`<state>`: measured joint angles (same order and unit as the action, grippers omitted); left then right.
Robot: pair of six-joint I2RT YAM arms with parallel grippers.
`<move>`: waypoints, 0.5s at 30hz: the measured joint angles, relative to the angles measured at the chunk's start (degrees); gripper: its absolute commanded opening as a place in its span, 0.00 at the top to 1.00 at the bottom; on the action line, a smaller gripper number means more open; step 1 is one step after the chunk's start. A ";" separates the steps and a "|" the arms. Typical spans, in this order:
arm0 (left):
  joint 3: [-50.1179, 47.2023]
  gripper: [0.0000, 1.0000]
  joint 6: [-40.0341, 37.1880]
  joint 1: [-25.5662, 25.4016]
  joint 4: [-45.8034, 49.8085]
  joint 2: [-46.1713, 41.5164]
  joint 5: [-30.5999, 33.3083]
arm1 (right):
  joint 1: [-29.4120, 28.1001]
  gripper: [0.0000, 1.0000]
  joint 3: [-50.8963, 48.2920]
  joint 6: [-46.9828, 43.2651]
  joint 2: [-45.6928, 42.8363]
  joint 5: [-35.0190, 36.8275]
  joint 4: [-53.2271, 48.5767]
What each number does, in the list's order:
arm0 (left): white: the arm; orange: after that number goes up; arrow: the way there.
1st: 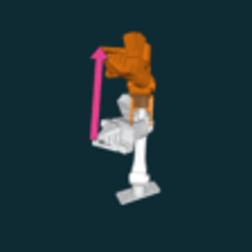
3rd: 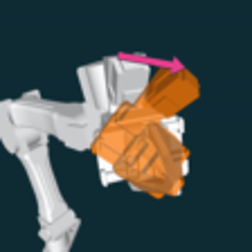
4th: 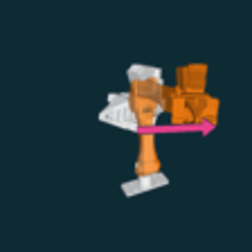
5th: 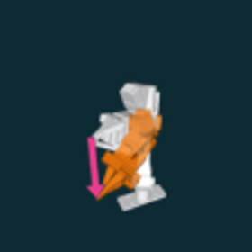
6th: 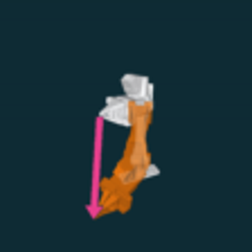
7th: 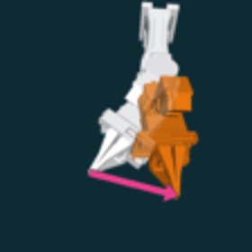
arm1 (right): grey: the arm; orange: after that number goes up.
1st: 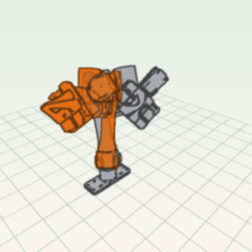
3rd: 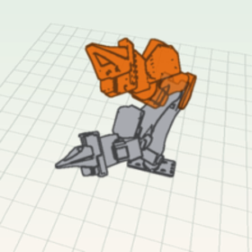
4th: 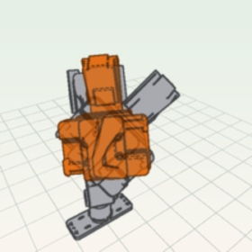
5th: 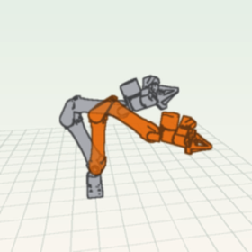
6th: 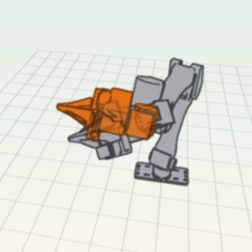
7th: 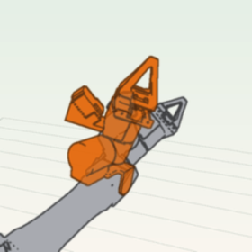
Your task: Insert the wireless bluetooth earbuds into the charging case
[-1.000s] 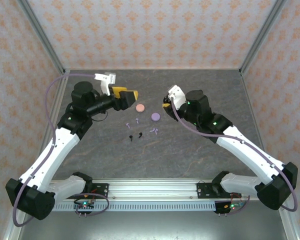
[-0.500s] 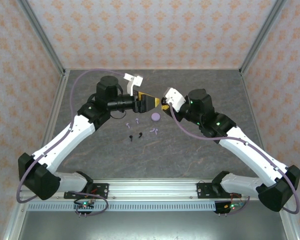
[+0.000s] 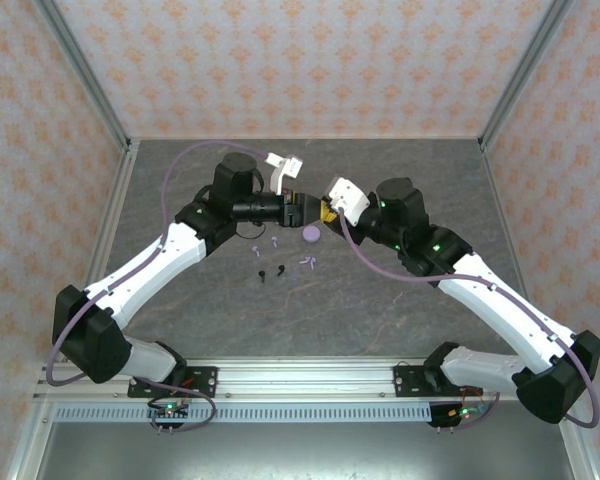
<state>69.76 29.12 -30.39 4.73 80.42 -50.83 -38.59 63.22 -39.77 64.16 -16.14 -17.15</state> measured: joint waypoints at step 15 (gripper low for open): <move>-0.02 0.70 0.83 -0.48 -1.57 1.51 -1.75 | -0.02 0.60 0.00 -0.39 0.00 -0.17 -0.68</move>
<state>69.73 29.95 -30.87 3.16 81.93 -52.58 -38.61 63.22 -40.16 64.16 -16.32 -17.82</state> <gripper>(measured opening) 0.322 0.413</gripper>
